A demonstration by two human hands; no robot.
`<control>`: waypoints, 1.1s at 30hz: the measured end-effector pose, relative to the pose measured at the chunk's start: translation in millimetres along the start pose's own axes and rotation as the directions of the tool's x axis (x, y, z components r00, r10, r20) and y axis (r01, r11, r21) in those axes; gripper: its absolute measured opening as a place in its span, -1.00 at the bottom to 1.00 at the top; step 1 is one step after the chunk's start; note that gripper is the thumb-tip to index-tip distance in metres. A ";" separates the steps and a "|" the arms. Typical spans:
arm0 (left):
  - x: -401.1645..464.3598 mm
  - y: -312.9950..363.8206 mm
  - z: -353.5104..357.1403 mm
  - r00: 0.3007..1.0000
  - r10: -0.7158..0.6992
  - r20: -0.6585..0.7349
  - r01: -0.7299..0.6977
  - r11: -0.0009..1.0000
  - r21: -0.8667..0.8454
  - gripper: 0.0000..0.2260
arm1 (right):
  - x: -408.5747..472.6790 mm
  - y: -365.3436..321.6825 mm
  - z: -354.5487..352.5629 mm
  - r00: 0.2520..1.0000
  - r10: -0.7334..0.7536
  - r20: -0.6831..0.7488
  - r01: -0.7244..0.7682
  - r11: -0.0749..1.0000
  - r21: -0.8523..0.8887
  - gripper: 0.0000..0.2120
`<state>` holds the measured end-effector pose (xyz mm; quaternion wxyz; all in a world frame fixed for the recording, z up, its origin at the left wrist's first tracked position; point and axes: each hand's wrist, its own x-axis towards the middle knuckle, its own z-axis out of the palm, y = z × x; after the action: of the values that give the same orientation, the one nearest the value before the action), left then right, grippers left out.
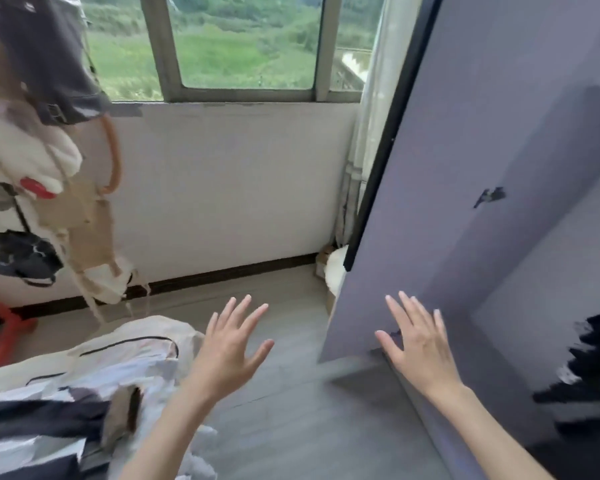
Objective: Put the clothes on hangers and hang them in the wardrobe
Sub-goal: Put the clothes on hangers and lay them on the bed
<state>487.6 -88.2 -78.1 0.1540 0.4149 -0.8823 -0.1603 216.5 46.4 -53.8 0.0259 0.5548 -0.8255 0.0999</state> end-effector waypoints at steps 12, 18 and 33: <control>132.8 198.6 97.0 0.939 0.332 0.087 -0.322 0.941 -0.108 -0.29 | -4.5 188.8 -41.1 0.906 0.405 -0.127 -0.394 0.913 0.103 -0.42; 181.4 303.3 145.3 0.819 0.554 0.151 -0.524 0.828 -0.199 -0.30 | -21.7 259.9 -68.5 0.773 0.582 -0.254 -0.560 0.813 0.158 -0.40; 333.0 489.5 239.8 0.486 0.831 0.270 -0.772 0.553 -0.312 -0.15 | 7.3 417.1 -127.6 0.485 0.805 -0.341 -0.810 0.561 0.173 -0.45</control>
<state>-146.2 -15.4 -47.0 0.0634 -0.0987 -0.9699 -0.2132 -179.2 216.4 15.4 0.1393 0.0716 -0.9669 0.2016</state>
